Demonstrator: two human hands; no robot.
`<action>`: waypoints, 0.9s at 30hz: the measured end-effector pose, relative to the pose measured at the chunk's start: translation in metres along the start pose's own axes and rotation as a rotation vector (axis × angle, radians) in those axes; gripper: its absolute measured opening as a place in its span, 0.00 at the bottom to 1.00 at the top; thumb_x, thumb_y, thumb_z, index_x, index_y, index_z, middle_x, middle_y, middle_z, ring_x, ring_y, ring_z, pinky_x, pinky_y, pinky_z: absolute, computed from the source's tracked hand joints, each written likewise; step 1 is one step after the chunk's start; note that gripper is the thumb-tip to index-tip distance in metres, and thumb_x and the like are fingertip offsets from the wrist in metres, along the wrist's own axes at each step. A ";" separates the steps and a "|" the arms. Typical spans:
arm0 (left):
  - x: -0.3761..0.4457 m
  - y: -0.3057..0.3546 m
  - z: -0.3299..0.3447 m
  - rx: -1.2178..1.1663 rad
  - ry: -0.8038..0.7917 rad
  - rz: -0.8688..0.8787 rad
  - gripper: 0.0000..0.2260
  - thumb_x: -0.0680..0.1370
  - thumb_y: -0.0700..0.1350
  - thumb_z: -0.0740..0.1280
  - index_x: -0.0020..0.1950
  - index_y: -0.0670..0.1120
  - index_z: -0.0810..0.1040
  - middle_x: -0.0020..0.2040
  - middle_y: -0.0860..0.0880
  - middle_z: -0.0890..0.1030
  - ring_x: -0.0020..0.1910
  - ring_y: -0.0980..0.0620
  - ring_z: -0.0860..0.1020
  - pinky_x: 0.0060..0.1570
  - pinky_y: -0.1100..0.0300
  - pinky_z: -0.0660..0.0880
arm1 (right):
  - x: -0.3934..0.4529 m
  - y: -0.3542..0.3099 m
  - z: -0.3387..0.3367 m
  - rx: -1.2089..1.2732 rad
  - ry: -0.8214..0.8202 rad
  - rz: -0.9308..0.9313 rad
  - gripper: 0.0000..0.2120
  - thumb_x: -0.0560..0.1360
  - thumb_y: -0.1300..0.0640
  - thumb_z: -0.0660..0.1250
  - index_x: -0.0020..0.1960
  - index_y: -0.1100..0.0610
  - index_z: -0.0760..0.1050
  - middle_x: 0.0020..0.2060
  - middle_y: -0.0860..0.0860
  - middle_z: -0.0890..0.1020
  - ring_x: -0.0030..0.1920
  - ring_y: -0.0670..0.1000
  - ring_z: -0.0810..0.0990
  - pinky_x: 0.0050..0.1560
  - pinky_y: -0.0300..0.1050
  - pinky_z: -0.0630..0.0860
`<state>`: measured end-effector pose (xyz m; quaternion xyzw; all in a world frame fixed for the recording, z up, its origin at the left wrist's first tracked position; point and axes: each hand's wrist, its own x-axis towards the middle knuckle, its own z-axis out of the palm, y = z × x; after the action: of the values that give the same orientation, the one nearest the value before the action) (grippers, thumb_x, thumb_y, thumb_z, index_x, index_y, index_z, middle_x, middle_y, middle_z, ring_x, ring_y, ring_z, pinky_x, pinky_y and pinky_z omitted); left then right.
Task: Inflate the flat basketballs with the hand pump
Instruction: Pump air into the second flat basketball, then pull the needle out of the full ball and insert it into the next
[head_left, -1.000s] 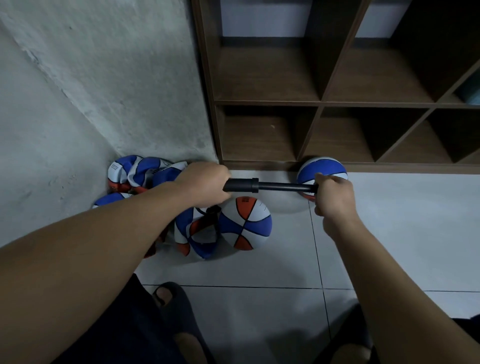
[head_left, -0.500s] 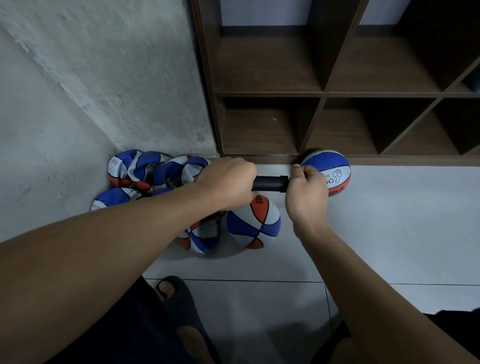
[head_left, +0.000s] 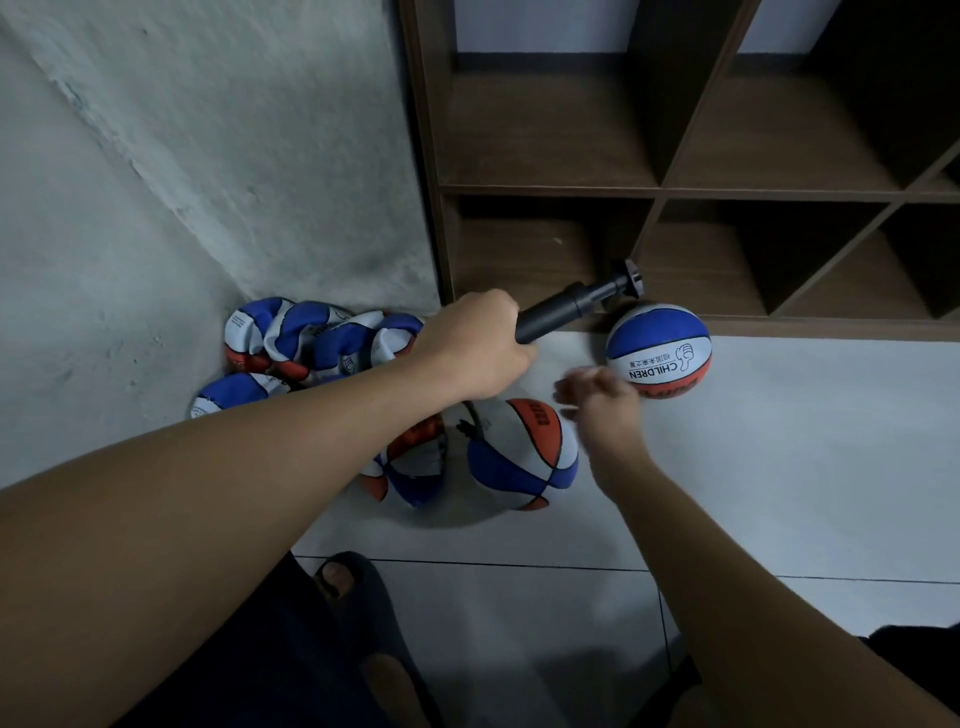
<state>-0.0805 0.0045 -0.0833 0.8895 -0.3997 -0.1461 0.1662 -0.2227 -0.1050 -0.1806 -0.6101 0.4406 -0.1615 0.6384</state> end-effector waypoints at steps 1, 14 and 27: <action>0.001 0.001 0.002 -0.011 -0.008 -0.009 0.12 0.79 0.50 0.71 0.40 0.51 0.71 0.35 0.50 0.76 0.31 0.48 0.77 0.31 0.57 0.68 | 0.001 0.014 0.007 -0.230 -0.104 -0.103 0.10 0.84 0.66 0.60 0.58 0.59 0.80 0.49 0.53 0.85 0.49 0.51 0.83 0.54 0.48 0.79; 0.005 -0.097 0.044 0.017 -0.302 -0.370 0.14 0.82 0.55 0.71 0.55 0.45 0.76 0.43 0.45 0.80 0.39 0.46 0.81 0.41 0.53 0.80 | 0.008 0.075 -0.017 -1.098 -0.188 -0.435 0.48 0.64 0.30 0.79 0.76 0.48 0.66 0.69 0.46 0.69 0.66 0.52 0.69 0.68 0.56 0.76; 0.021 -0.050 0.152 -0.587 -0.218 -0.335 0.16 0.75 0.55 0.80 0.58 0.50 0.86 0.51 0.50 0.86 0.51 0.52 0.84 0.49 0.54 0.81 | 0.026 0.088 -0.021 -0.919 -0.222 -0.344 0.60 0.58 0.40 0.86 0.81 0.50 0.58 0.75 0.49 0.67 0.74 0.53 0.67 0.73 0.58 0.74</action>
<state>-0.0935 -0.0080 -0.2435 0.8362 -0.2048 -0.3742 0.3447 -0.2530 -0.1200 -0.2681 -0.9054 0.2888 0.0122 0.3109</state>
